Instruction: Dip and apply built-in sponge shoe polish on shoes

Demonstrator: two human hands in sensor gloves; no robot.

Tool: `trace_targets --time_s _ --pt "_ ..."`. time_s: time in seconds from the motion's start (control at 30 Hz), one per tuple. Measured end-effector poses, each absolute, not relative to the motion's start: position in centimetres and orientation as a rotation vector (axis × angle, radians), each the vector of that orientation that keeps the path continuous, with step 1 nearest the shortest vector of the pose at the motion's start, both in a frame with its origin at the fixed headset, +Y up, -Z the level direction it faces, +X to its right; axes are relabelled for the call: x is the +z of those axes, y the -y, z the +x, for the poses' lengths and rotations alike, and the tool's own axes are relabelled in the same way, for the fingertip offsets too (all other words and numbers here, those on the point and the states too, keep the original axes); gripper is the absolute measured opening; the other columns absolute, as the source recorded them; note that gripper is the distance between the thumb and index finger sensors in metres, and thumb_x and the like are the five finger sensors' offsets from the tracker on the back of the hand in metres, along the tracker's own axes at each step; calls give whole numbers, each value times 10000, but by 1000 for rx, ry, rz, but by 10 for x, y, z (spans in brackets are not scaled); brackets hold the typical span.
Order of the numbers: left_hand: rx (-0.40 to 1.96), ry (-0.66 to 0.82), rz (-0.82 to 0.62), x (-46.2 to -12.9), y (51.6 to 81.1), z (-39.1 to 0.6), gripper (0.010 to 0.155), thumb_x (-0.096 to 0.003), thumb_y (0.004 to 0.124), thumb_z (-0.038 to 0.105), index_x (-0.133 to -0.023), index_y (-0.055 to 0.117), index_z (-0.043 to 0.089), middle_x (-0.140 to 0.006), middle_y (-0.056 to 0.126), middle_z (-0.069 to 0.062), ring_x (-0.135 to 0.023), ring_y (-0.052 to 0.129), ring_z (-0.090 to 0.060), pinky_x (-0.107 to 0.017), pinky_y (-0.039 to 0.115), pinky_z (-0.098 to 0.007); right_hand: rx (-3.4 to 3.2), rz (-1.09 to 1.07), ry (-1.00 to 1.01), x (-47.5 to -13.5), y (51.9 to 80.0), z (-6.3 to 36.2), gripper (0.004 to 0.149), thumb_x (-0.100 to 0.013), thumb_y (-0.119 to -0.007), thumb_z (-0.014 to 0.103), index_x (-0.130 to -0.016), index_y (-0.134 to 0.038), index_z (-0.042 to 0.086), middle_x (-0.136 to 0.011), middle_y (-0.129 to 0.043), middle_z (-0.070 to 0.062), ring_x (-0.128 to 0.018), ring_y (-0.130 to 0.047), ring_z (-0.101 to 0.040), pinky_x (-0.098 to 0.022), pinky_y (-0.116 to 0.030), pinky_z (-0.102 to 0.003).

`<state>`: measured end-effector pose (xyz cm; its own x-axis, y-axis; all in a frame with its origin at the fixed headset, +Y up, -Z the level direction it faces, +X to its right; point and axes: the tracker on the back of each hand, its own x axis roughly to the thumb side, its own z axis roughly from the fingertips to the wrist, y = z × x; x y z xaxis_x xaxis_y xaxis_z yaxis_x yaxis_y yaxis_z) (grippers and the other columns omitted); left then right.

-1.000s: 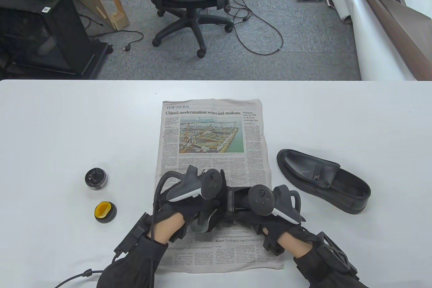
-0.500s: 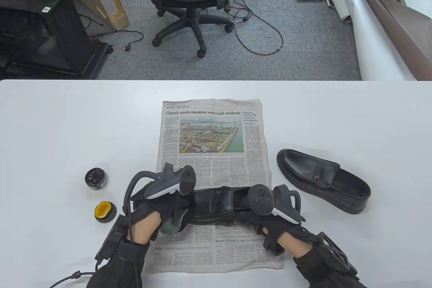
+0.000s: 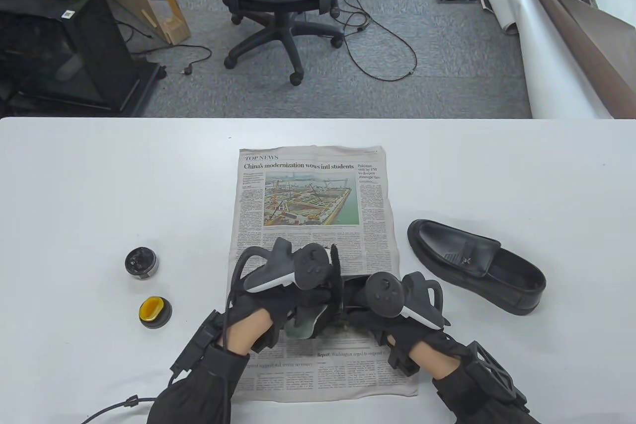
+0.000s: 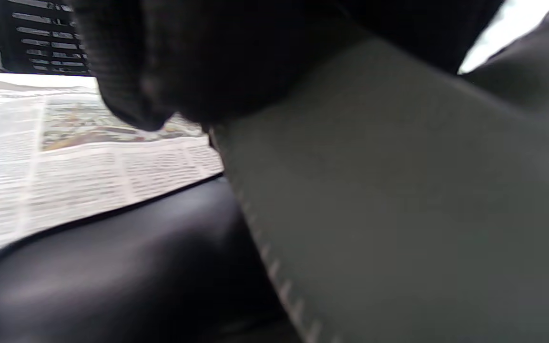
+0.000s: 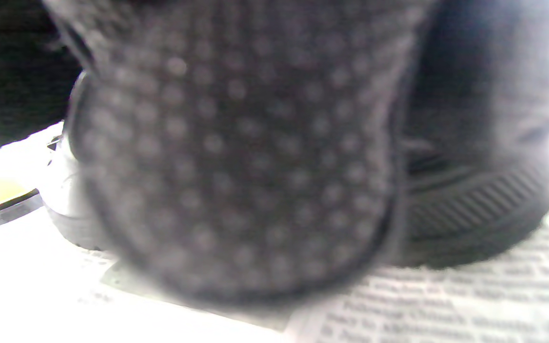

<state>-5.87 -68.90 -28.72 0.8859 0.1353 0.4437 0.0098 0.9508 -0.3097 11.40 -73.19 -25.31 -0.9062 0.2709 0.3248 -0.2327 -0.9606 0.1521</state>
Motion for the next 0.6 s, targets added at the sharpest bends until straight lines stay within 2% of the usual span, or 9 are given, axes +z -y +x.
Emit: trace_targets --time_s 0.17,0.4,0.6 --pt "62 443 -392 -309 700 -50 575 -418 843 508 -946 741 306 -477 1030 56 -162 984 -58 -528 879 -409 2832 511 -153 -253 732 114 448 -301 -931 499 -653 -972 225 -516 -1048 -20 -10 -1098 40 -188 -988 -253" --pt "29 395 -487 -324 710 -69 549 -428 845 496 -931 770 289 -458 1028 53 -148 979 -63 -522 880 -413 2832 514 -167 -253 732 114 449 -302 -932 499 -654 -972 224 -516 -1048 -22 -9 -1098 40 -187 -988 -253" --pt "-64 324 -506 -328 715 -89 526 -426 845 497 -910 804 295 -466 1030 53 -157 985 -66 -529 878 -415 2836 507 -170 -253 732 114 448 -303 -932 498 -653 -972 223 -516 -1048 -21 -9 -1098 39 -188 -988 -254"
